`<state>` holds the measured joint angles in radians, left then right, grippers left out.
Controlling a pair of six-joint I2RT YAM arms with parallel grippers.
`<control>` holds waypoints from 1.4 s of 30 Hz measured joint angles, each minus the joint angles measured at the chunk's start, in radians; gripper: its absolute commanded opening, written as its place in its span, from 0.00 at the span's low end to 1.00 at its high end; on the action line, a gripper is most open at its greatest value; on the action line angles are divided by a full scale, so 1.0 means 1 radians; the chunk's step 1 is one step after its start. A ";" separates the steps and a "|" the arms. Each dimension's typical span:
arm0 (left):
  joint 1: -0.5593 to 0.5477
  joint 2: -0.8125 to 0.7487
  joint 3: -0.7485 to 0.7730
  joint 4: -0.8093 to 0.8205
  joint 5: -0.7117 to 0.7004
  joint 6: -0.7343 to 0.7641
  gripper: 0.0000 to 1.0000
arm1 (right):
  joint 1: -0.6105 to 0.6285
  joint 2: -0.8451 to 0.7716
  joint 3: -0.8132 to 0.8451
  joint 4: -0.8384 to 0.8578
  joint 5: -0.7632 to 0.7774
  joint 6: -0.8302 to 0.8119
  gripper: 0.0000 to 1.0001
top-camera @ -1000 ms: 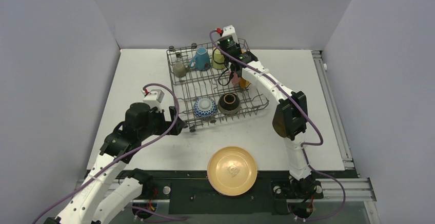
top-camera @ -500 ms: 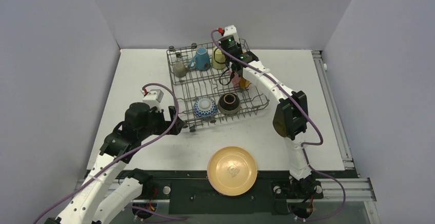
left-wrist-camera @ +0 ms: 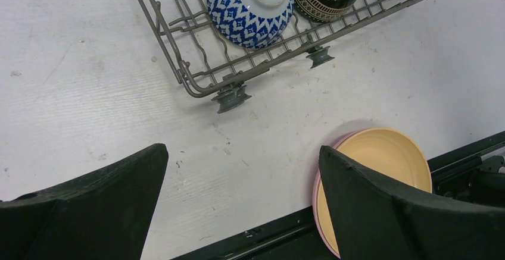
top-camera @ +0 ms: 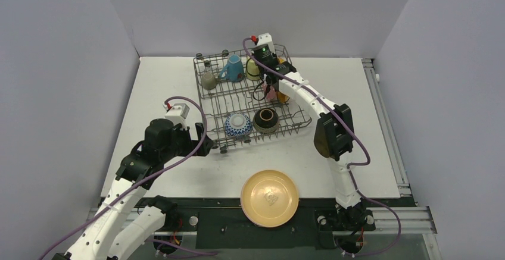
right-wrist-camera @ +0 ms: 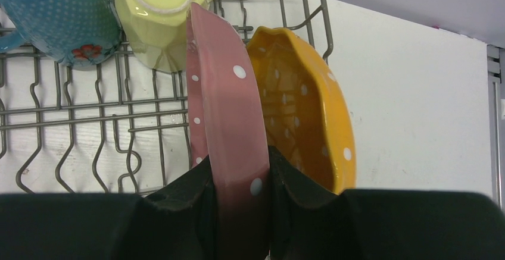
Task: Load the mixed dishes into the dish rack
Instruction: Insert the plate into the dish rack.
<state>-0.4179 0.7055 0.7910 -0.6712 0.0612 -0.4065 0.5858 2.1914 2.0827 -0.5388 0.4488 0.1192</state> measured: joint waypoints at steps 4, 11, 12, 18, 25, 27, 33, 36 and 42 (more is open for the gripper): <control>0.001 0.000 0.000 0.000 0.000 0.000 0.96 | 0.000 0.023 0.000 0.006 -0.002 -0.002 0.00; 0.001 0.000 0.000 0.001 0.000 0.000 0.96 | 0.000 0.031 -0.002 0.007 -0.012 0.003 0.00; 0.001 0.000 0.000 0.001 0.000 0.000 0.96 | 0.000 0.031 -0.002 0.007 -0.012 0.004 0.00; 0.002 0.000 0.000 0.001 0.000 0.000 0.96 | 0.000 0.031 -0.014 0.014 -0.012 0.010 0.00; 0.002 0.000 0.000 0.002 0.000 0.000 0.96 | -0.001 0.031 -0.039 0.031 -0.011 0.027 0.00; 0.003 0.000 0.000 0.002 0.000 0.000 0.96 | -0.002 0.031 -0.044 0.037 -0.011 0.031 0.03; 0.003 0.000 0.000 0.002 0.000 0.000 0.96 | -0.002 0.021 -0.077 0.076 -0.006 0.034 0.22; 0.006 0.000 0.000 0.002 0.001 0.000 0.96 | -0.002 0.011 -0.093 0.084 -0.006 0.038 0.25; 0.009 -0.003 0.000 0.002 0.001 0.000 0.96 | -0.002 -0.004 -0.124 0.098 -0.003 0.077 0.34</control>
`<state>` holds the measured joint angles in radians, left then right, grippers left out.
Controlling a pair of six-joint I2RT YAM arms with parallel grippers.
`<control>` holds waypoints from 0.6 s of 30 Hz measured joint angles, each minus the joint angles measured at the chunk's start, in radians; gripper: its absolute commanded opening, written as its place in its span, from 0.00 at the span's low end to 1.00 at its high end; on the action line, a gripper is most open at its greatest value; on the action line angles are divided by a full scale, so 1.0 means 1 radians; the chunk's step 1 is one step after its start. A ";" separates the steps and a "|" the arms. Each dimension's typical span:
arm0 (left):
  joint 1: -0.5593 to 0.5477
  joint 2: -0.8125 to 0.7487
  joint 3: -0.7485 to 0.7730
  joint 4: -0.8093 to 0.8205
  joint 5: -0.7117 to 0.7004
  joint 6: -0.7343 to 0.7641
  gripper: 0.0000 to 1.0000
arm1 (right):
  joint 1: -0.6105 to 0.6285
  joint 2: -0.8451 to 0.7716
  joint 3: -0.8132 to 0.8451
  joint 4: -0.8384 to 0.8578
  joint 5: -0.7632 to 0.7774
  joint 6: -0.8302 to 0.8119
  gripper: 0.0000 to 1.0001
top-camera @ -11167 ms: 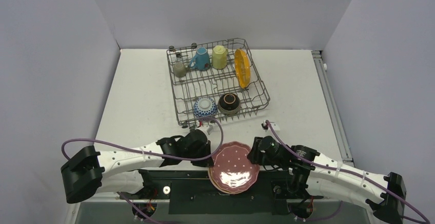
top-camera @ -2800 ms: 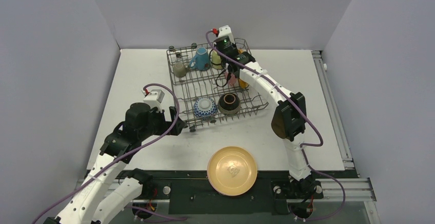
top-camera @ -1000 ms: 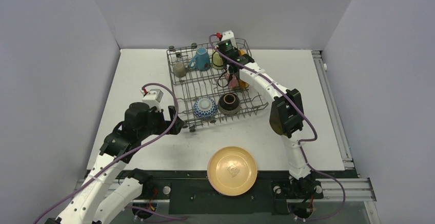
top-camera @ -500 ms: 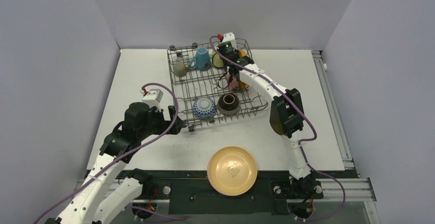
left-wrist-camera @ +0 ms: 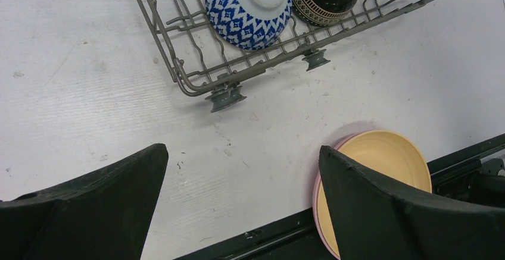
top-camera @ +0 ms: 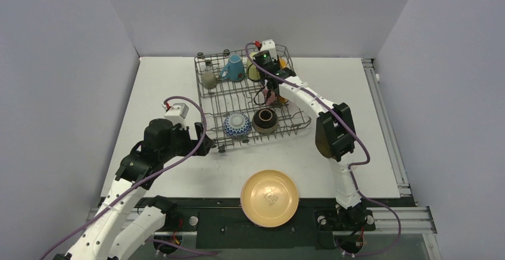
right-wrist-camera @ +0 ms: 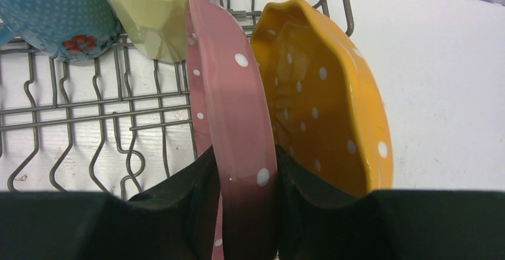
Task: Load the mixed dishes into the dish rack
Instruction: Insert the plate into the dish rack.
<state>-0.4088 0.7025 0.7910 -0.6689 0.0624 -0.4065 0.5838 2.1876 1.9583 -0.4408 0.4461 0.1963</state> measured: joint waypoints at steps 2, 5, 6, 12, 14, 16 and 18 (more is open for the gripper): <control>0.000 0.000 0.000 0.000 0.000 0.000 0.96 | 0.000 -0.004 -0.009 0.000 0.000 0.007 0.37; 0.002 -0.002 0.000 0.000 0.001 0.000 0.96 | 0.000 -0.005 -0.012 -0.001 0.001 0.019 0.41; 0.003 -0.002 0.000 0.000 0.002 0.000 0.96 | 0.001 -0.005 -0.012 -0.001 0.001 0.021 0.42; 0.005 -0.007 0.000 0.000 0.003 0.000 0.96 | 0.007 -0.027 -0.014 -0.002 0.002 0.029 0.46; 0.005 -0.009 0.000 0.000 0.003 0.000 0.96 | 0.008 -0.043 -0.014 -0.002 0.003 0.030 0.47; 0.005 -0.010 0.000 0.000 0.003 0.000 0.96 | 0.013 -0.059 -0.014 -0.002 0.007 0.031 0.47; 0.005 -0.011 0.000 0.000 0.003 0.000 0.96 | 0.013 -0.074 -0.014 -0.002 0.012 0.034 0.48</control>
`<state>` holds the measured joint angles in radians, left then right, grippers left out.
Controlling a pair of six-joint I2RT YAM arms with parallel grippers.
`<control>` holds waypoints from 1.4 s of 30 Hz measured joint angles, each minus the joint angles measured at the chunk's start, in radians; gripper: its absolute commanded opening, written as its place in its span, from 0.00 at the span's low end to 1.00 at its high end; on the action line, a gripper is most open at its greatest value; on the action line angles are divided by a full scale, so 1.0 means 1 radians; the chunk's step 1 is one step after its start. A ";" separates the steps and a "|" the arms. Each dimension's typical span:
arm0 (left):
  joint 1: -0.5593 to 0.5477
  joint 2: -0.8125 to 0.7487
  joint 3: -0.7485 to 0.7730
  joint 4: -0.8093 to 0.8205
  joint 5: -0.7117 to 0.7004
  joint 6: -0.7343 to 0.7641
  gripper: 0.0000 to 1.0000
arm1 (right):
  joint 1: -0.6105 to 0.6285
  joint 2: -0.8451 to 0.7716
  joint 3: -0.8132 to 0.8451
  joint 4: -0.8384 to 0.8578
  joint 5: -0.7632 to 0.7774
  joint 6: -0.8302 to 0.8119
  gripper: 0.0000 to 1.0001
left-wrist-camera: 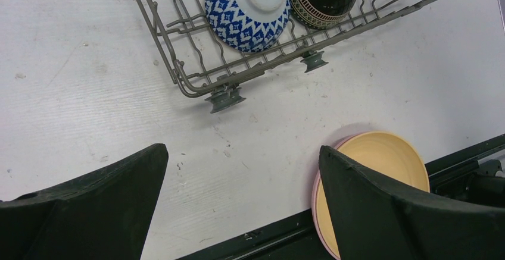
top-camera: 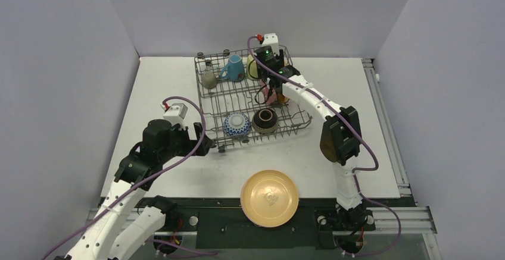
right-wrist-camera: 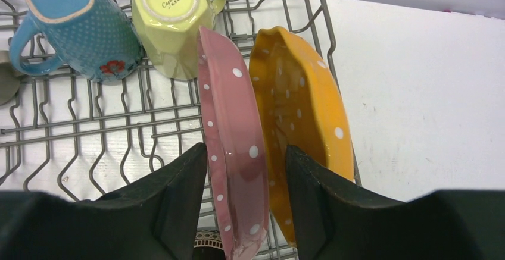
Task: Load the mixed dishes into the dish rack
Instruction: Insert the plate into the dish rack, then adjust the dish rack at the center of the board.
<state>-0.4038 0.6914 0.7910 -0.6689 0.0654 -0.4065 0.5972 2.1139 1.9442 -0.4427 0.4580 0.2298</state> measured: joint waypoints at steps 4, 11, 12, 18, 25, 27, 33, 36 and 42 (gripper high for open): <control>0.000 -0.004 0.000 0.000 0.000 0.000 0.96 | 0.002 -0.022 0.000 0.000 0.010 0.002 0.48; 0.001 -0.007 0.000 0.000 0.000 0.000 0.96 | 0.018 -0.059 -0.002 -0.017 0.030 0.003 0.48; 0.001 -0.008 0.000 0.000 0.001 0.000 0.96 | 0.021 -0.069 -0.007 -0.019 0.033 0.003 0.48; 0.002 -0.026 -0.008 0.008 0.019 0.000 0.96 | 0.043 -0.181 -0.084 -0.021 0.039 0.004 0.48; 0.006 -0.034 -0.011 0.016 0.026 0.000 0.96 | 0.059 -0.361 -0.221 -0.019 0.017 0.044 0.48; 0.006 -0.033 -0.011 0.017 0.029 0.000 0.96 | 0.060 -0.413 -0.267 -0.015 0.000 0.060 0.48; 0.006 -0.024 -0.012 0.020 0.045 0.000 0.96 | 0.066 -0.558 -0.410 -0.024 -0.076 0.121 0.48; 0.006 -0.004 -0.012 0.023 0.047 -0.002 0.96 | 0.073 -0.627 -0.483 -0.028 -0.108 0.145 0.48; 0.006 0.105 -0.011 0.017 0.012 -0.034 0.96 | 0.155 -0.802 -0.653 -0.039 -0.118 0.172 0.48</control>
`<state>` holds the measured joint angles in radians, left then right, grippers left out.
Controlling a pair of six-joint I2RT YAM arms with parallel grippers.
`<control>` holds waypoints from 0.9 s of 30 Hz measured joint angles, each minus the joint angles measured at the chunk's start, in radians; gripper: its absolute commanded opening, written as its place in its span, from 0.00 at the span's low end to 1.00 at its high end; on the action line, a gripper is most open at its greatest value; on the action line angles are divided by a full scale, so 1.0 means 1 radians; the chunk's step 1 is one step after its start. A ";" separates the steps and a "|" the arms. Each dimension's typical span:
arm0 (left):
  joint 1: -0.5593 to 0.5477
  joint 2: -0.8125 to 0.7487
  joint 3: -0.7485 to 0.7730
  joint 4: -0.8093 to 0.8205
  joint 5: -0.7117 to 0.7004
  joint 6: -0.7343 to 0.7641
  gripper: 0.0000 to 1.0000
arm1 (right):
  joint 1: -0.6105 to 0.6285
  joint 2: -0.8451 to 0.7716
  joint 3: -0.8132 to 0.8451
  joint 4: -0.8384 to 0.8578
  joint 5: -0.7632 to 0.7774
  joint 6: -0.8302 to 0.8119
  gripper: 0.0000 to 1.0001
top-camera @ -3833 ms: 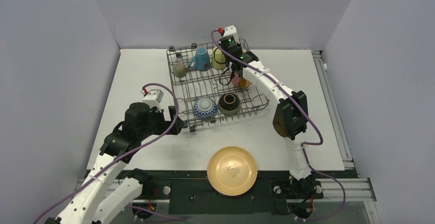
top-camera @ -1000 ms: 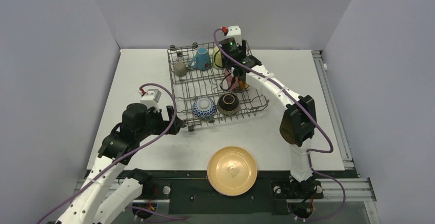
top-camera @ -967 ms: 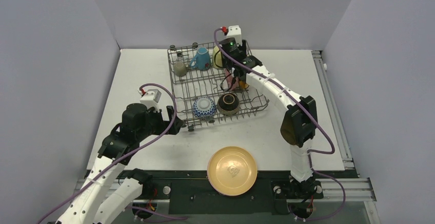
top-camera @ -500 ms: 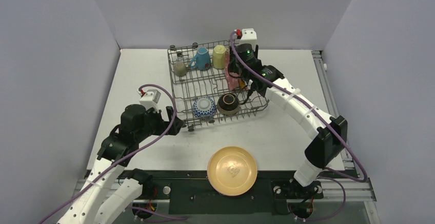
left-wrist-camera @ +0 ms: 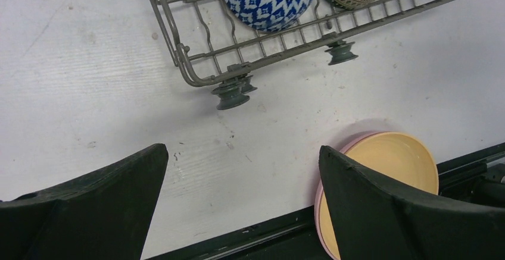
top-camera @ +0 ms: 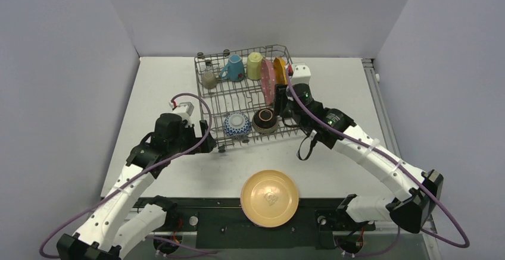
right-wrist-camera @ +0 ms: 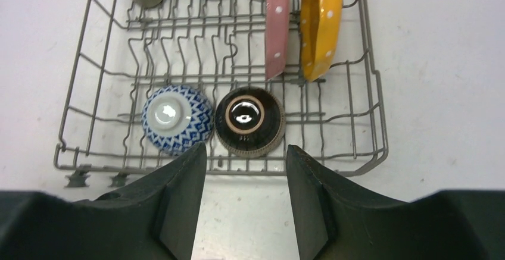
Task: Load the mixed dishes into the dish rack
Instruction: Adjust the dish rack at the center of the board.
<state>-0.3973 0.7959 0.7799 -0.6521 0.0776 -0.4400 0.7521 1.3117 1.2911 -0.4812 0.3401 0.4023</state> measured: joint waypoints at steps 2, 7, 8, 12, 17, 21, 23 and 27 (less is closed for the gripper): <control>0.000 0.055 0.000 -0.003 -0.012 -0.021 0.96 | 0.041 -0.051 -0.045 -0.005 0.012 0.005 0.48; 0.007 0.116 0.002 -0.002 -0.043 -0.058 0.96 | 0.105 -0.161 -0.167 -0.006 0.026 0.028 0.47; 0.009 0.122 0.003 -0.002 -0.053 -0.065 0.96 | 0.111 -0.184 -0.196 -0.007 0.026 0.035 0.47; 0.014 0.149 0.015 0.006 -0.076 -0.101 0.96 | 0.128 -0.272 -0.302 -0.011 0.026 0.065 0.44; 0.014 0.218 0.039 0.038 -0.084 -0.145 0.97 | 0.153 -0.373 -0.395 -0.015 0.018 0.095 0.43; 0.014 0.270 0.044 0.080 -0.095 -0.170 0.98 | 0.172 -0.455 -0.444 -0.031 0.007 0.117 0.44; 0.015 0.294 0.051 0.091 -0.101 -0.179 0.99 | 0.179 -0.505 -0.475 -0.038 -0.001 0.132 0.44; 0.018 0.349 0.068 0.138 -0.103 -0.188 0.96 | 0.186 -0.604 -0.539 -0.061 -0.019 0.160 0.44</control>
<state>-0.3798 1.1450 0.8474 -0.5140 -0.0250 -0.6285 0.9379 0.7074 0.7525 -0.5423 0.3206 0.5621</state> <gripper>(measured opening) 0.994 0.436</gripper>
